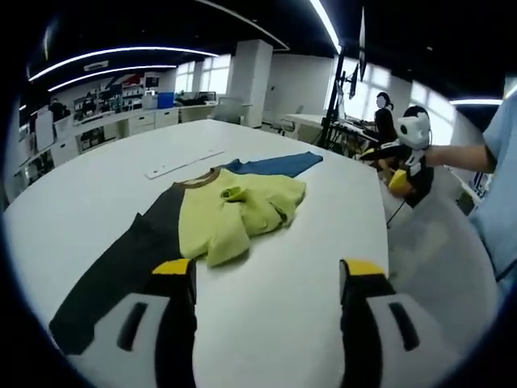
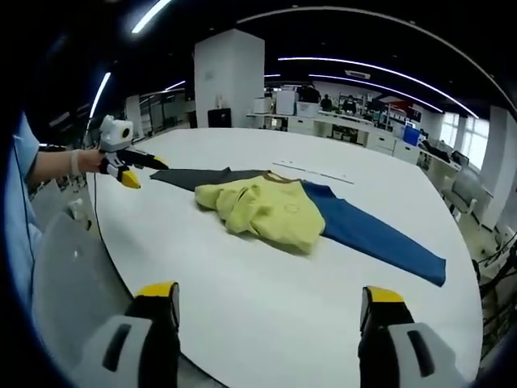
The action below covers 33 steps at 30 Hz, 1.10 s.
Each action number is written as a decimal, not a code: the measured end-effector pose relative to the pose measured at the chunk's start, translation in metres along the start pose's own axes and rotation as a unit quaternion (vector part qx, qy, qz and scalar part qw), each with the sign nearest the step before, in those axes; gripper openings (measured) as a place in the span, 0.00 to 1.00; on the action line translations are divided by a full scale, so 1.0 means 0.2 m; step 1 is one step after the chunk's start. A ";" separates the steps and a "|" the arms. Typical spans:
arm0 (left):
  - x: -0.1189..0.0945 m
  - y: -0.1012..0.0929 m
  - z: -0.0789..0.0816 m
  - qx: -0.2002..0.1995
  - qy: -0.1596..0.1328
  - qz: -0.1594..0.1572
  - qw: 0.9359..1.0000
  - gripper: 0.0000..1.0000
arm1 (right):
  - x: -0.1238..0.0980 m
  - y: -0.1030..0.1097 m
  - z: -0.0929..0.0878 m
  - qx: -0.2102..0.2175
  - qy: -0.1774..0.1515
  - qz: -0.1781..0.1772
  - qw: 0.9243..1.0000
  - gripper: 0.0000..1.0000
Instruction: Fold the garment on the visible template until the final outline fits inside the template.
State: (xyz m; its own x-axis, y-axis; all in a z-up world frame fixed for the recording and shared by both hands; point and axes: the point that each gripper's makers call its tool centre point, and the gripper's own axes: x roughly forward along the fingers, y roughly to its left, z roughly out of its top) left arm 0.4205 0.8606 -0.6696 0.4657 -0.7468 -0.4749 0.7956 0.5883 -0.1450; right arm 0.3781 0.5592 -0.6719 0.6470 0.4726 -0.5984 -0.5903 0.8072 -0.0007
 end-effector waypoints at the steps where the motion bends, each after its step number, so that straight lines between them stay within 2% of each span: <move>1: 0.01 -0.01 0.01 0.001 -0.002 -0.002 1.000 0.65 | 0.00 0.00 0.00 -0.001 -0.001 0.001 1.000 0.90; 10: 0.07 -0.03 0.03 -0.001 -0.011 -0.010 1.000 0.60 | 0.16 0.07 0.11 -0.039 -0.004 0.029 0.999 0.76; 13: 0.08 -0.03 0.04 -0.005 -0.015 -0.010 1.000 0.60 | 0.24 0.11 0.16 -0.044 -0.007 0.045 0.998 0.74; 20: 0.09 -0.04 0.00 -0.022 -0.016 -0.008 1.000 0.60 | 0.44 0.25 0.28 -0.085 -0.016 0.072 0.994 0.60; 26: 0.07 -0.04 -0.04 -0.033 -0.015 -0.006 0.999 0.59 | 0.59 0.32 0.29 -0.092 -0.006 0.073 0.993 0.42; 33: 0.03 -0.05 -0.08 -0.052 -0.023 -0.003 0.998 0.58 | 0.76 0.38 0.24 -0.112 0.020 0.072 0.991 0.22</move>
State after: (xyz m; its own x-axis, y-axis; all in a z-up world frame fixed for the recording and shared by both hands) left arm 0.4098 0.8544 -0.6848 0.4800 -0.7627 -0.4334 0.7550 0.6108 -0.2387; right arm 0.4546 0.7089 -0.7241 0.5315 0.5591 -0.6363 -0.7703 0.6315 -0.0885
